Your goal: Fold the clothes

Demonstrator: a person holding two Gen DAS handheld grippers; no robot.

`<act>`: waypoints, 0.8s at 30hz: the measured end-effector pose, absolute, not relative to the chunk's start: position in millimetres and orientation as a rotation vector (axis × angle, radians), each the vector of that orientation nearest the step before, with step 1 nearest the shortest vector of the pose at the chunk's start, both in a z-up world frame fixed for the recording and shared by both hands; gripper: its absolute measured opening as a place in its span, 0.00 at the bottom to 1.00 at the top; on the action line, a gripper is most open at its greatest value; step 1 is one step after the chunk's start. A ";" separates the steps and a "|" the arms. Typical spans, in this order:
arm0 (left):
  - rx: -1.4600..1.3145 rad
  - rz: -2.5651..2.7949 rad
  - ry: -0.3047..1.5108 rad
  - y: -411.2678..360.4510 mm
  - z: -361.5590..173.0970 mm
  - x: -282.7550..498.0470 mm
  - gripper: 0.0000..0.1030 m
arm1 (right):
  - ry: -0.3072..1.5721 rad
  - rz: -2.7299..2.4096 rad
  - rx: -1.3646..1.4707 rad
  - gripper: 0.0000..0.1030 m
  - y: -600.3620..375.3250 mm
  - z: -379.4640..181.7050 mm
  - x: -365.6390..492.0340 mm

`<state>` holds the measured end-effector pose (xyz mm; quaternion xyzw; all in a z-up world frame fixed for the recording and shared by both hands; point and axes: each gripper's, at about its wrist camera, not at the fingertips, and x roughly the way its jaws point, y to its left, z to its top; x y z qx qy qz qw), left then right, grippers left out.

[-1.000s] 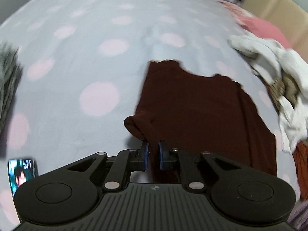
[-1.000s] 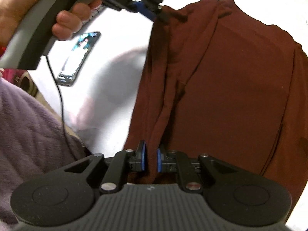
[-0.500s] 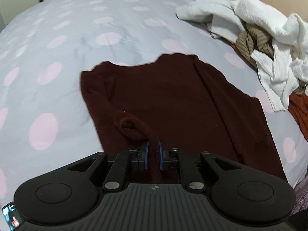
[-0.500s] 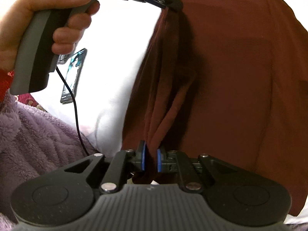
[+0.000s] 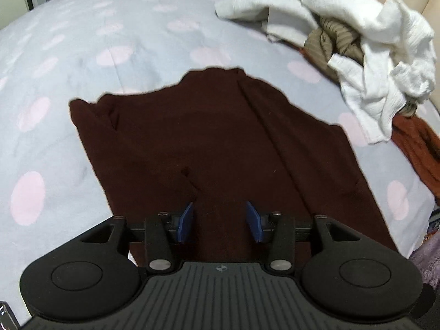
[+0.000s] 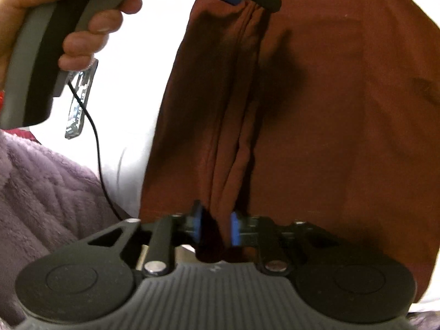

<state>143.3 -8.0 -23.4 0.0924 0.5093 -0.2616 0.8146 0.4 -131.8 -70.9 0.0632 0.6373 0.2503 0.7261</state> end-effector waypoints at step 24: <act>0.252 -0.581 1.133 27.3 -15.0 76.0 0.28 | 1.243 0.612 0.058 0.32 -152.1 -35.6 -25.0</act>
